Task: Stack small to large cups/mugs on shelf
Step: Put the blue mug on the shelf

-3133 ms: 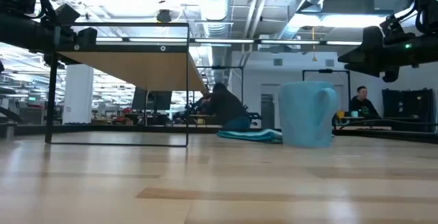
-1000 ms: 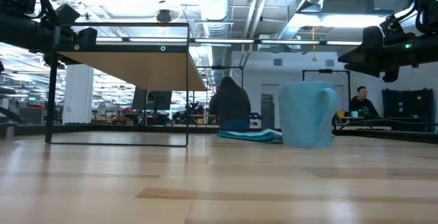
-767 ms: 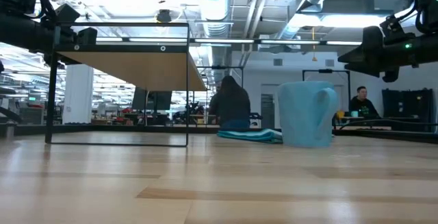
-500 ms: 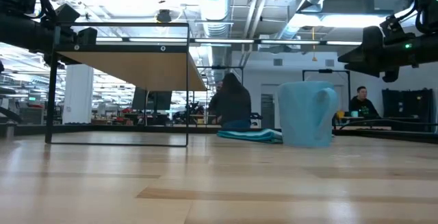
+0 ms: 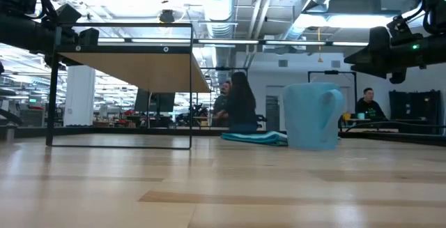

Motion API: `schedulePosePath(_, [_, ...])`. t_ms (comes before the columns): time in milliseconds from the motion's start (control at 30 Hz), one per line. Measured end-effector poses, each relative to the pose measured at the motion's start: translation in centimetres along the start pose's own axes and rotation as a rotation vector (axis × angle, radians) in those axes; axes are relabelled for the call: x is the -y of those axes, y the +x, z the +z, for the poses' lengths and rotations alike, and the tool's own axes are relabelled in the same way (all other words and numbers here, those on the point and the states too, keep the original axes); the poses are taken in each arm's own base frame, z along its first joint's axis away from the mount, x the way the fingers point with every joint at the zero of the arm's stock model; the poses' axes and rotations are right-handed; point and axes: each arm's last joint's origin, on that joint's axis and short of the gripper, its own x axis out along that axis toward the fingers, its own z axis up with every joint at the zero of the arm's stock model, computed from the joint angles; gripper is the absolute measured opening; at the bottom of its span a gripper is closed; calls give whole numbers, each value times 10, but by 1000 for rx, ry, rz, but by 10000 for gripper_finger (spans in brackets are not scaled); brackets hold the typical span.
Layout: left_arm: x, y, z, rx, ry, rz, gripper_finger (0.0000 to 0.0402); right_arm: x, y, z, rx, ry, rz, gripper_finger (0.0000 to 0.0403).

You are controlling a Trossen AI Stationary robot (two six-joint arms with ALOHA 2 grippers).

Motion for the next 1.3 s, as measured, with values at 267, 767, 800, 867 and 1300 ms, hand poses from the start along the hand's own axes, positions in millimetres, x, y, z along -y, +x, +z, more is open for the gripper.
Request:
schedulePosePath(267, [0,0,0,0,-6,0,195,0,0,0,0,0,0,240])
schedulePosePath(767, [1,0,0,-1,-35,-23,195,0,0,0,3,19,1,240])
schedulePosePath(800, [1,0,0,-1,-35,-23,195,0,0,0,3,36,2,240])
schedulePosePath(867, [1,0,0,-1,-35,-23,195,0,0,0,3,78,2,240])
schedulePosePath(1300, [1,0,0,-1,-72,-22,195,-6,-2,11,25,36,61,240])
